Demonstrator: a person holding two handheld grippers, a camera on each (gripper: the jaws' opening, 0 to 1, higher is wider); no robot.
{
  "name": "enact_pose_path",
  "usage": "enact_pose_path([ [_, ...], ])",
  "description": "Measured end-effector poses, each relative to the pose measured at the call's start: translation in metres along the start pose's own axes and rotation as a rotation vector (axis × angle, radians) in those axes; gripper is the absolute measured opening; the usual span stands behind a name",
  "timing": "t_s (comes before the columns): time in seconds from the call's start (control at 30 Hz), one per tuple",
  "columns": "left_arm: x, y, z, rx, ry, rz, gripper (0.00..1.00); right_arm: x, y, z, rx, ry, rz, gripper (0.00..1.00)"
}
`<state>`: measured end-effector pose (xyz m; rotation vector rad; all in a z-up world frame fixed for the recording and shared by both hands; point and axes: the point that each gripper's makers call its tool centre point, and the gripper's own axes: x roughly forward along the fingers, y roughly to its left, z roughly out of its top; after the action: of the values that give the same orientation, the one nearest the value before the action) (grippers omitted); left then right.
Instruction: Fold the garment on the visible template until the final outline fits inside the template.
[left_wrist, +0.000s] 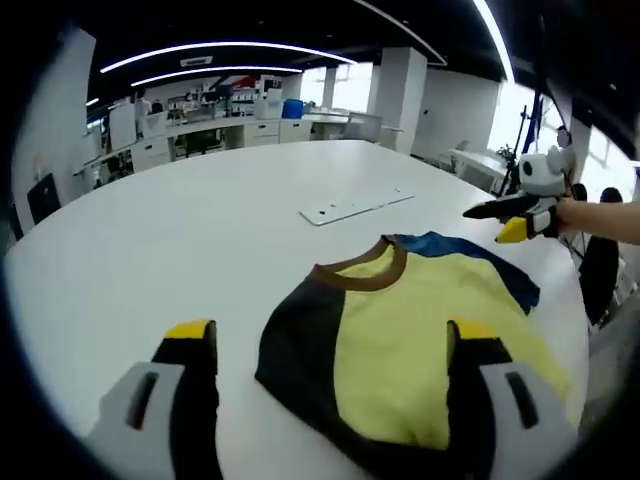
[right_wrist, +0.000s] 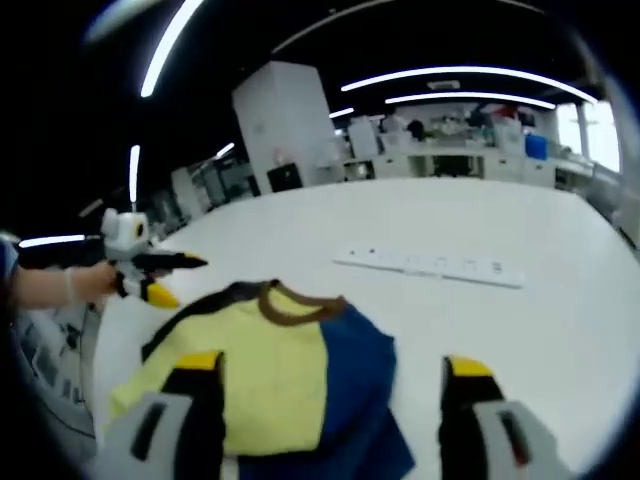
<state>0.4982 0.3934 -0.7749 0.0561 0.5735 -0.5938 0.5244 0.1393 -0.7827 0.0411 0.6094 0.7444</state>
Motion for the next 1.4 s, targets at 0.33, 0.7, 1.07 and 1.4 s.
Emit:
enact_pose_path([
  [0.33, -0.037, -0.036, 0.006, 0.053, -0.02, -0.081, 0.99, -0.04, 0.019, -0.006, -0.011, 0.003, -0.022, 0.97],
  [0.7, -0.074, -0.064, 0.002, 0.086, -0.051, -0.121, 0.99, -0.092, 0.03, -0.025, 0.008, 0.003, -0.082, 0.93],
  [1.07, -0.106, -0.08, -0.017, 0.096, -0.051, -0.154, 0.99, -0.127, 0.032, -0.048, 0.052, 0.004, -0.14, 0.9],
  [1.4, -0.125, -0.086, -0.03, 0.072, -0.046, -0.15, 0.97, -0.121, 0.027, -0.077, 0.102, 0.036, -0.164, 0.78],
])
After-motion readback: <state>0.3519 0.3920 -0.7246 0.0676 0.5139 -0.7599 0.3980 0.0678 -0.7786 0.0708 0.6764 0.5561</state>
